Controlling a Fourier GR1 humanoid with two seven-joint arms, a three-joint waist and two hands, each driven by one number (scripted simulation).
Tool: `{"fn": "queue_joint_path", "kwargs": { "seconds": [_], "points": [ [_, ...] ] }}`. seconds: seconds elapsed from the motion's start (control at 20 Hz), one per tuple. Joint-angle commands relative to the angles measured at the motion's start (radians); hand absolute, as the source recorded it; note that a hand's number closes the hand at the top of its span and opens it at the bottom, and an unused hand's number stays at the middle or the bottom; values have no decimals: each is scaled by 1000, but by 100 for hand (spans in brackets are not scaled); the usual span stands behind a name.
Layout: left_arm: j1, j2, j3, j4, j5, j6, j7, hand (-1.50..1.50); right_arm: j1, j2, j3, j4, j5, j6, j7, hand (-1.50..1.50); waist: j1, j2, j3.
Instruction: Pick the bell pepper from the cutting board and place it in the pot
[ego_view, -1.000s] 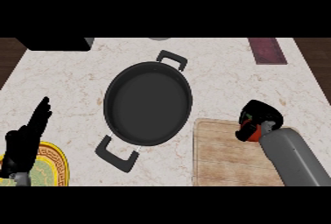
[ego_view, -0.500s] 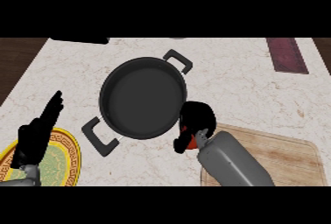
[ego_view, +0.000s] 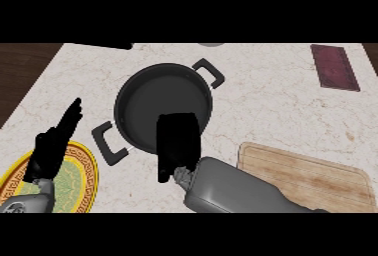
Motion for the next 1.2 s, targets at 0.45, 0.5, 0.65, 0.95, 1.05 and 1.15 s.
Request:
{"fn": "queue_joint_path", "kwargs": {
  "seconds": [0.45, 0.5, 0.65, 0.95, 1.05, 1.15],
  "points": [
    [-27, 2, 24, 55, 4, 6, -4, 0, -323, 12, 14, -53, 169, -214, 357, 150, -42, -1, 0],
    [-27, 14, 31, 44, 6, 2, -4, 0, -339, 12, 15, -59, 169, -218, 371, 150, -40, -4, 0],
    [-13, 20, 39, 64, 4, 0, -16, 0, -361, 12, -25, -41, 175, -270, 378, 150, -48, 2, 0],
    [-9, 4, 32, 31, -6, 21, -10, 0, -389, 12, -24, 32, 198, -355, 373, 150, -56, 4, 1],
    [-16, 14, 51, 46, 10, 11, -9, 0, -406, 12, -59, 87, 191, -381, 327, 150, -67, 10, 1],
    [-22, 19, 53, 29, 19, 2, 5, 0, -429, 12, -73, 136, 178, -389, 307, 150, -67, 10, 2]
  ]
}}
